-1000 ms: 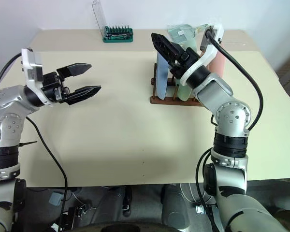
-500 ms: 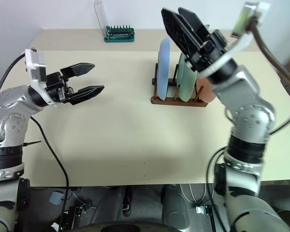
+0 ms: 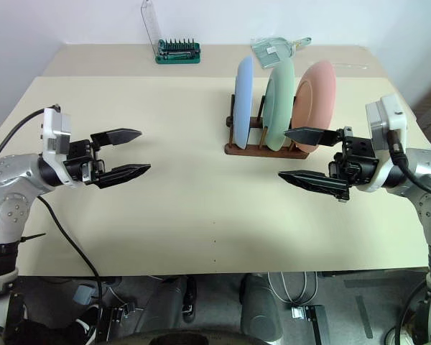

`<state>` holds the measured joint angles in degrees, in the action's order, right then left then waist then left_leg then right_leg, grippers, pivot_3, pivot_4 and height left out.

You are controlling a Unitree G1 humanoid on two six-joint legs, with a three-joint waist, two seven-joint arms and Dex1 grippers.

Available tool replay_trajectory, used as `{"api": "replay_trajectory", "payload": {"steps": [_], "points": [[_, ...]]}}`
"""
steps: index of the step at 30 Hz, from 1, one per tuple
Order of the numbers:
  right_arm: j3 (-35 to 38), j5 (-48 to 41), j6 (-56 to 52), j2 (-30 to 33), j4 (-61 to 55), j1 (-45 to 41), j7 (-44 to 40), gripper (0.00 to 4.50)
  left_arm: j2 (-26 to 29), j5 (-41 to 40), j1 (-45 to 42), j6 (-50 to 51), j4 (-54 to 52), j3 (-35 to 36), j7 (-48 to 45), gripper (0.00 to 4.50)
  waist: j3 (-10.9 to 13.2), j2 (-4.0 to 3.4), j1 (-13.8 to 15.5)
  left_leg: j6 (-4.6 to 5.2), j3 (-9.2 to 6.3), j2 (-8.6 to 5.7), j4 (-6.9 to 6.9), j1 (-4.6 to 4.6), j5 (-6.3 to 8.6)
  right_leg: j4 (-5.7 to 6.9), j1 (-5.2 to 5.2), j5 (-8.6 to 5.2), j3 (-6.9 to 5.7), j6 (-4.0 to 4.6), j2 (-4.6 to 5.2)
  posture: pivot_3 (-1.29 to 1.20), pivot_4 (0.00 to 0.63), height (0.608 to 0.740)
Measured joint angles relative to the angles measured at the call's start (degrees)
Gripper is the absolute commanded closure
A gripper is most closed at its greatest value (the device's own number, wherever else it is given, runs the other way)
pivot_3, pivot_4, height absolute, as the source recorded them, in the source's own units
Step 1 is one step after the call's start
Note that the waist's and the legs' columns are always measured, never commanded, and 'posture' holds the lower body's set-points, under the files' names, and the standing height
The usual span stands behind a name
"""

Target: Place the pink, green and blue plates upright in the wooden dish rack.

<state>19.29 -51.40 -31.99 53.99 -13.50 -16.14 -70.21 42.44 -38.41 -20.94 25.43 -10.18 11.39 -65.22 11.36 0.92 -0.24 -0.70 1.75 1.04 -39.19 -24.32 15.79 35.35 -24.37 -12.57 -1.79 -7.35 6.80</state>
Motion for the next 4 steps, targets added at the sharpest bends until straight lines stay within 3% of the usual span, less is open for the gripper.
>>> {"api": "replay_trajectory", "payload": {"steps": [4], "points": [[1.2,2.2,2.0,-0.1,0.1,0.6,0.9,0.01,-1.4,1.7,-0.1,-2.3,1.4,-1.2,0.2,0.00,0.0,0.00,0.2,-0.01,0.02,0.00,-0.01,0.02,0.00,0.02,0.00,0.00,0.01,0.00,0.00,0.00,0.150,0.724]]}}
